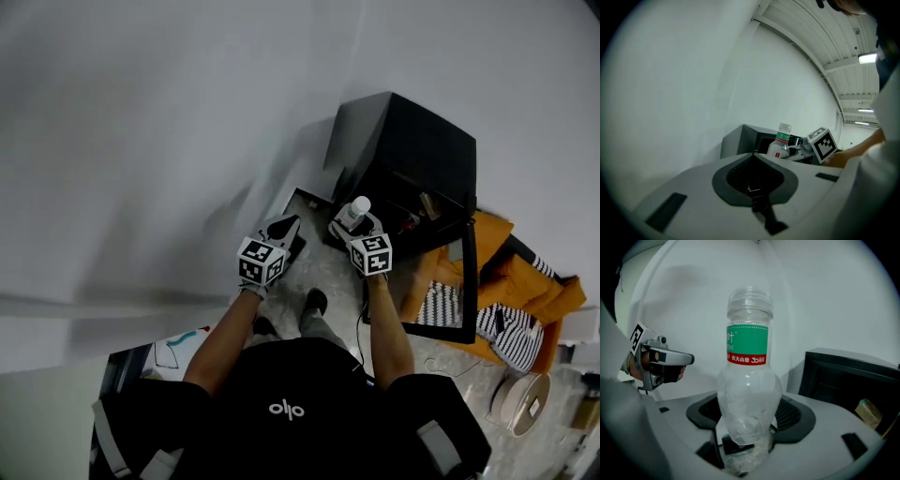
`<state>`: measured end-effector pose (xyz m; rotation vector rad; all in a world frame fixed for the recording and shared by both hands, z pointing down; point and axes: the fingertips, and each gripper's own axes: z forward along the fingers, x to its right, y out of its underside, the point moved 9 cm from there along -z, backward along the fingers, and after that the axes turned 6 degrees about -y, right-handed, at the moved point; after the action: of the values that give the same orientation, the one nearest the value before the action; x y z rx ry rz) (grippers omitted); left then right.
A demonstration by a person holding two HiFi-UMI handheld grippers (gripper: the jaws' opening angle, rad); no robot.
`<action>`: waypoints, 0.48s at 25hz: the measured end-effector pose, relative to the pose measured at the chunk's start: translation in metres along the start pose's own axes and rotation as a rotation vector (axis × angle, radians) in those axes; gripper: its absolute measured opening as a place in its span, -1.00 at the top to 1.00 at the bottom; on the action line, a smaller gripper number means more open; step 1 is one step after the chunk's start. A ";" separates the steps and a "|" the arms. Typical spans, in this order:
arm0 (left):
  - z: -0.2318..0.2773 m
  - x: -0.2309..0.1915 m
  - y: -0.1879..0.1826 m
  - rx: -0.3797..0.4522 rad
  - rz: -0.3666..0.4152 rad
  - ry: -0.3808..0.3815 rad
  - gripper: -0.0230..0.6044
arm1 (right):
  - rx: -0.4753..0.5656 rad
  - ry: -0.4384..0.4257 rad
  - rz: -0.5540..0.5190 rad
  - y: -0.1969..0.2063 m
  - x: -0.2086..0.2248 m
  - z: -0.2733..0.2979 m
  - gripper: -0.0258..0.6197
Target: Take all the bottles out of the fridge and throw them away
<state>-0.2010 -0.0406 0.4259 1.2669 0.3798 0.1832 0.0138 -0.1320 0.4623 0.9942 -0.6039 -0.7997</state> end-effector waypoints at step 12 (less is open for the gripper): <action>-0.065 -0.057 0.003 0.026 -0.063 -0.237 0.92 | -0.034 -0.283 -0.135 -0.045 -0.075 0.102 -0.09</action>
<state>-0.2783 -0.0010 0.4225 1.2842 0.2176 -0.0256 -0.1201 -0.1352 0.4592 0.9036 -0.7685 -1.0787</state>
